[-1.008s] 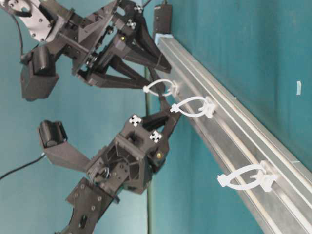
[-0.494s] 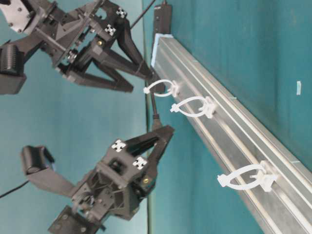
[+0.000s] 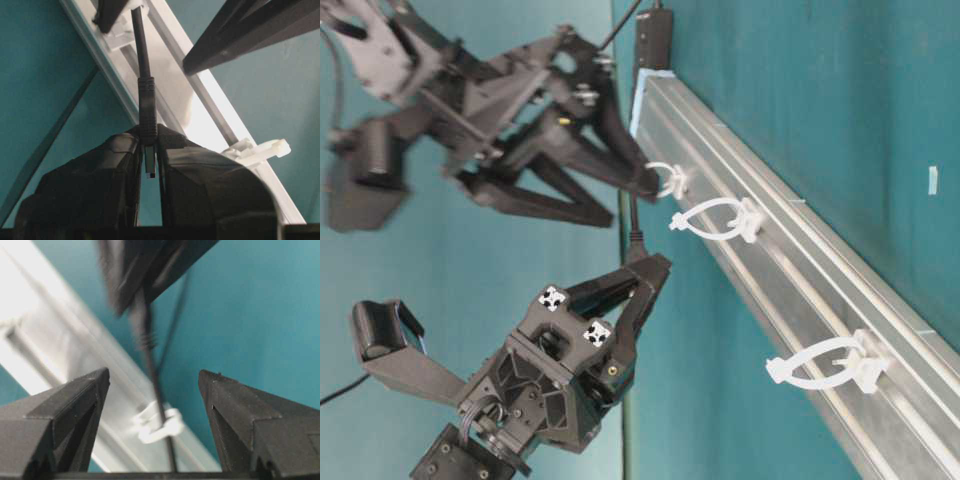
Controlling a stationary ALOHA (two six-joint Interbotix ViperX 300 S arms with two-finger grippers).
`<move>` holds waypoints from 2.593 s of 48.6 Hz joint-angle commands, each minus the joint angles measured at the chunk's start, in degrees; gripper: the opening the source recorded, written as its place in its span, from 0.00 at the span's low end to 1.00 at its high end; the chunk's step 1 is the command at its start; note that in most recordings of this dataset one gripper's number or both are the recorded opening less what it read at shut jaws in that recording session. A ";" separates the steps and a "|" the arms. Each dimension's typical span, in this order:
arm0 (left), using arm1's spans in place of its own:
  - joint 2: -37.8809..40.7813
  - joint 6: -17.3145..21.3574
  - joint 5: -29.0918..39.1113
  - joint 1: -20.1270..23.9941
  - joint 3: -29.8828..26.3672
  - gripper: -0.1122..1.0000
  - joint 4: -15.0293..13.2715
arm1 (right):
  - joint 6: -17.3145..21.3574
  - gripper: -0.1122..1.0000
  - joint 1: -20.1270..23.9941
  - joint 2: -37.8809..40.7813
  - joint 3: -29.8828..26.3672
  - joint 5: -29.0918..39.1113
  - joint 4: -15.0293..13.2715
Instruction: Pass the USB cable through three rings with both arms.
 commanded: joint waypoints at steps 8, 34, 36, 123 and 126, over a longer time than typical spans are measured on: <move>-0.97 -0.09 -0.53 -0.35 -0.97 0.16 0.18 | 0.35 0.80 0.18 0.70 -1.67 -0.18 -0.62; -0.79 0.26 -0.53 -0.35 -0.97 0.16 0.18 | -0.18 0.52 0.44 2.20 -3.08 1.85 -3.60; -0.79 0.35 -0.53 -0.35 -1.05 0.16 0.18 | -0.26 0.42 0.44 2.37 -3.25 2.20 -3.69; -21.71 -1.93 3.78 -7.47 13.01 0.95 0.35 | -16.52 0.16 0.62 1.58 -3.69 13.01 -7.82; -24.96 -1.41 4.22 -7.65 13.71 0.95 0.35 | -16.96 0.16 0.70 1.23 -3.60 13.54 -7.82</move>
